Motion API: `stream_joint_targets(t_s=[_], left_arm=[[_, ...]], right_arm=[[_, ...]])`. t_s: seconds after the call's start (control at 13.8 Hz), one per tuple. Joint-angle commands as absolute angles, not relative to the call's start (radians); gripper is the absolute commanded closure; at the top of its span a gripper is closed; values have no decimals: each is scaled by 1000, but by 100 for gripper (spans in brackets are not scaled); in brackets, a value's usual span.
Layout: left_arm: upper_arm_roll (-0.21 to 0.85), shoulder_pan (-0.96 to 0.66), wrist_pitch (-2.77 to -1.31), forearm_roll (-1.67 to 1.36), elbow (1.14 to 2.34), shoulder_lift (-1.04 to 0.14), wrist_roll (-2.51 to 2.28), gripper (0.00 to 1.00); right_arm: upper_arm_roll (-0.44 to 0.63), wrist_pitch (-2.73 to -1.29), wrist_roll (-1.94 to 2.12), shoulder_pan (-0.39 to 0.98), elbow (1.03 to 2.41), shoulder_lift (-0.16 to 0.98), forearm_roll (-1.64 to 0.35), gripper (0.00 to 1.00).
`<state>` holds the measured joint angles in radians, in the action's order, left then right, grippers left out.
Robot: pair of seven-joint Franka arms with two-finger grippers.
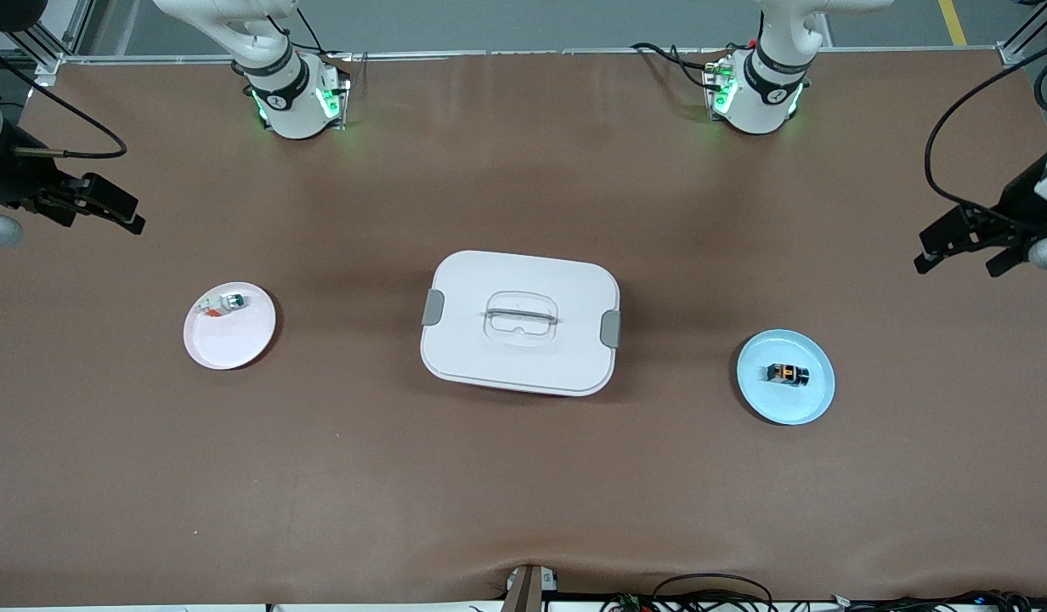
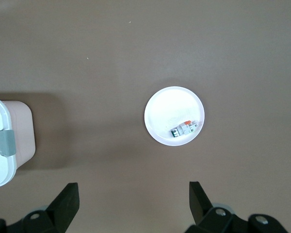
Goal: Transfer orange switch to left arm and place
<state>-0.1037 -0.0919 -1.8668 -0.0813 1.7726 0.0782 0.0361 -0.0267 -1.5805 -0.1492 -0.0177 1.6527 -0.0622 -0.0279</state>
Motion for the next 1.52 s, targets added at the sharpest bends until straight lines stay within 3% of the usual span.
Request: stream_joint_targets(t_s=[0.0,0.29,1.45], left_arm=[[-61,-95,-1841,-86,1793,144,-28,0],[-37,-106,-1720,27,1691,144,-29,0],[-34,-78,-1625,20,1671,114,-89,0]], right_arm=[[-31,-1588,-156,-28,1671,-89,-48,0],[-31,-1583,-156,-29,1667,-89,-48,0],[-32,-1588,-95,-28,1671,-91,-8,0]])
